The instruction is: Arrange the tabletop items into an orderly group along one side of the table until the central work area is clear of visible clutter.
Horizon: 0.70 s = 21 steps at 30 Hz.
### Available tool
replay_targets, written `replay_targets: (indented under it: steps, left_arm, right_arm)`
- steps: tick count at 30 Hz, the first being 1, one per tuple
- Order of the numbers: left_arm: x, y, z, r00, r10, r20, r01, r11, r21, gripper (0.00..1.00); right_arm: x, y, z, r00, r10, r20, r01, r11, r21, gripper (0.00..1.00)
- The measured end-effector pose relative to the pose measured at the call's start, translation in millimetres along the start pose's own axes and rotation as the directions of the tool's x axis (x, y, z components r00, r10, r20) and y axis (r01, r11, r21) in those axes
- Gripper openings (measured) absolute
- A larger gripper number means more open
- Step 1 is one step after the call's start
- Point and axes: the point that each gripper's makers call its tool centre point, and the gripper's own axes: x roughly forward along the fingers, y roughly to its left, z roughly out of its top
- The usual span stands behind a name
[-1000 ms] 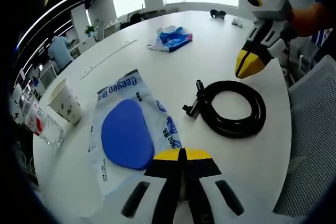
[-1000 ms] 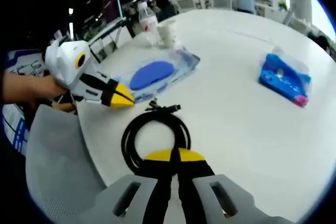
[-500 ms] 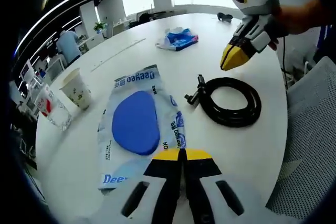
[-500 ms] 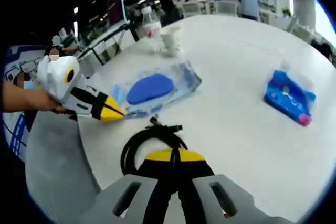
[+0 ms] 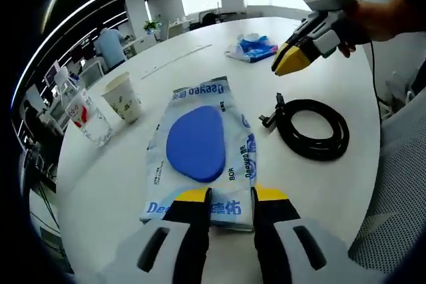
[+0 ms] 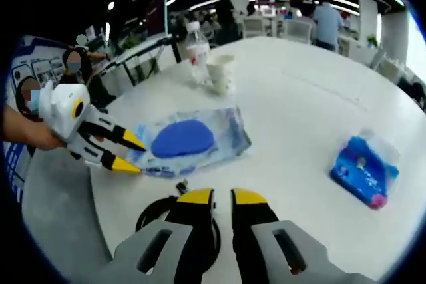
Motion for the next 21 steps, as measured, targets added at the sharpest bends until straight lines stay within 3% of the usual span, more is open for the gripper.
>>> replay_targets:
  steps: [12,21]
  left_arm:
    - [-12,24.0,-10.4,0.992,0.125,-0.017,-0.125,0.992,0.006,0.32]
    - [-21,48.1,-22.1,0.979,0.195,-0.056,-0.193,0.981,0.031,0.26]
  right_arm:
    - [15,-2,9.5,1.0,0.021,-0.008,-0.022,0.998,-0.052,0.12]
    - [23,-1,13.8,0.999,0.033,-0.011,-0.034,0.998,-0.057,0.12]
